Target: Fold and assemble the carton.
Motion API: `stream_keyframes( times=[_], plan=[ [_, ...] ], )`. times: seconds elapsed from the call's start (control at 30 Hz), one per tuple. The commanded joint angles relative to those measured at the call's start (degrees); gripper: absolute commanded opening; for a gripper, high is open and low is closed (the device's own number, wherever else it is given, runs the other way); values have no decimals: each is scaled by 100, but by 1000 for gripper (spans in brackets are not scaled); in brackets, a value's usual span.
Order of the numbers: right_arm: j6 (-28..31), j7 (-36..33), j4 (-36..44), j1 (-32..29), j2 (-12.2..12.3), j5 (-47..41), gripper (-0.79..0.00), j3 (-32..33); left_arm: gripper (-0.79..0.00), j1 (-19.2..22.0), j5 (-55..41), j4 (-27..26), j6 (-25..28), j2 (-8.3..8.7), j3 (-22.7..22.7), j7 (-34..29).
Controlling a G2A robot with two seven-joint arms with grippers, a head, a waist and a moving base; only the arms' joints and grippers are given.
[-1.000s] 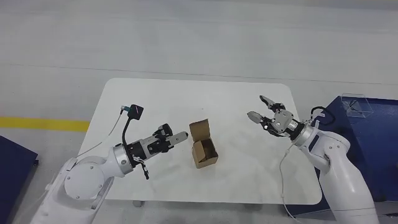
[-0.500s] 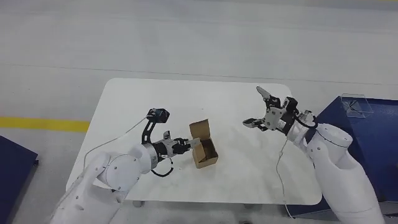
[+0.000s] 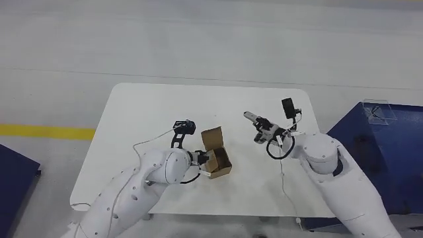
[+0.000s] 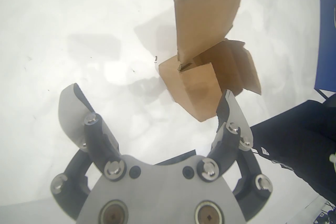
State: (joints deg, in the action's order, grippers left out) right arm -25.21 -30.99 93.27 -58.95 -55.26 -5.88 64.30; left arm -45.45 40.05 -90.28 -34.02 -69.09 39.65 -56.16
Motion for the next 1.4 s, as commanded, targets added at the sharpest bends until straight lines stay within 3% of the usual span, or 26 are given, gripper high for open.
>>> stream_keyframes(
  times=[0.0, 0.2, 0.5, 0.83, 1.07, 1.17, 1.37],
  plan=[
    [-46, -151, -90, 143, -12, 1323, 0, -322, 0, 121, 65, 172, -76, -67, -135, -69],
    [59, -596, -415, 480, -108, 2541, 0, -1127, 0, 295, 8, 534, -103, -244, -342, -93],
    [405, -888, -490, 533, -267, 2677, 0, -1582, 0, 407, -29, 821, -128, -408, -387, -74],
    [337, -994, -670, 581, -406, 3104, 0, -1896, 0, 340, 39, 934, -93, -471, -291, -111],
    [297, -909, -525, 585, -455, 2799, 0, -1630, 0, 309, 82, 880, 18, -499, -162, -51],
    [398, -804, -305, 503, -422, 2529, 0, -1308, 0, 160, -131, 551, 521, -420, 198, 102],
    [415, -402, -310, 410, -419, 2180, 0, -963, 0, -220, -636, 364, 2338, -171, 1131, 343]
  ],
)
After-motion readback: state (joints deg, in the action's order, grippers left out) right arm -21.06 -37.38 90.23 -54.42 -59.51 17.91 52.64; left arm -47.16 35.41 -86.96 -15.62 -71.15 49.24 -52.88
